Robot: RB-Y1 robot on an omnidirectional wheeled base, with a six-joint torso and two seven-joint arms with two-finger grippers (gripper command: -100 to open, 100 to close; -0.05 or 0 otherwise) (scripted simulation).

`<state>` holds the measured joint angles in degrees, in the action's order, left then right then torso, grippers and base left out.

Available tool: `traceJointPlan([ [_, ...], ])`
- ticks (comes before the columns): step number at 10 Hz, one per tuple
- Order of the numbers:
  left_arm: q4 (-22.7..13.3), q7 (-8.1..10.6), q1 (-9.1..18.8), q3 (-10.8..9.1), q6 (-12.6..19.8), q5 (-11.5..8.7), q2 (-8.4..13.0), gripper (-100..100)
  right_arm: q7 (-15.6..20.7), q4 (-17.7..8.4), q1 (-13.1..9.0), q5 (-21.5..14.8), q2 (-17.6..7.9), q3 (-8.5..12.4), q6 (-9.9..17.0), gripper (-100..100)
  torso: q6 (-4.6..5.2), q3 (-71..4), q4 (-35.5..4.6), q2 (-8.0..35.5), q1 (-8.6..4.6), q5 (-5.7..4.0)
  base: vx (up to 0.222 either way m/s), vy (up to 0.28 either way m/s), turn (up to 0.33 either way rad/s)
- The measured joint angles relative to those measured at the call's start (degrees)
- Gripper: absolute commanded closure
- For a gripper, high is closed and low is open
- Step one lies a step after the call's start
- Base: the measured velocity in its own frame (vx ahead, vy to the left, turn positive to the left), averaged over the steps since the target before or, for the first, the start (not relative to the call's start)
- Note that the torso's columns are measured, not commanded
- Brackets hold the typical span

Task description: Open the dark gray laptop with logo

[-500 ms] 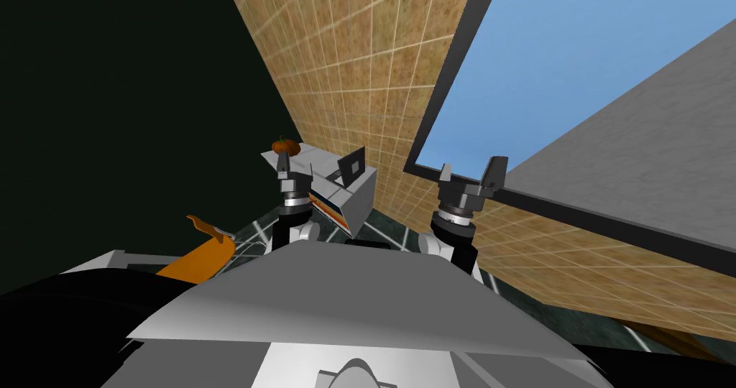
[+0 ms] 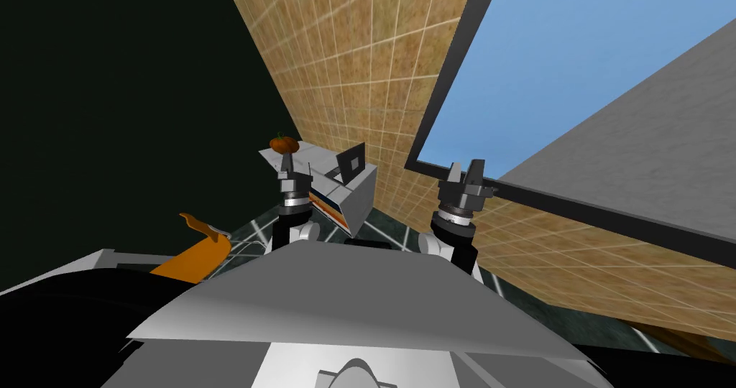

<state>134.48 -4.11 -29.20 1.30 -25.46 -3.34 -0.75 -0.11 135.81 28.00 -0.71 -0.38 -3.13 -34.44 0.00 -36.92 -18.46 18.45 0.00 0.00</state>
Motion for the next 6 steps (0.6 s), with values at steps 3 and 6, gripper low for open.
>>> traceJointPlan([
  [3,0.0,0.0,0.0,0.0,0.0,0.0,0.0,0,0.0,0.0,0.0,0.0,0.0,0.0,0.0,0,0.0,-25.35,-12.69,12.71,0.0,0.0,0.0,0.0,0.0],
  [6,-0.21,-0.02,0.13,-0.17,0.21,-0.03,1.24,-100,0.0,-0.02,0.0,0.0,0.0,0.0,0.0,0,0.01,-46.18,-23.05,23.17,0.04,0.01,-0.024,0.01,-0.074],
])
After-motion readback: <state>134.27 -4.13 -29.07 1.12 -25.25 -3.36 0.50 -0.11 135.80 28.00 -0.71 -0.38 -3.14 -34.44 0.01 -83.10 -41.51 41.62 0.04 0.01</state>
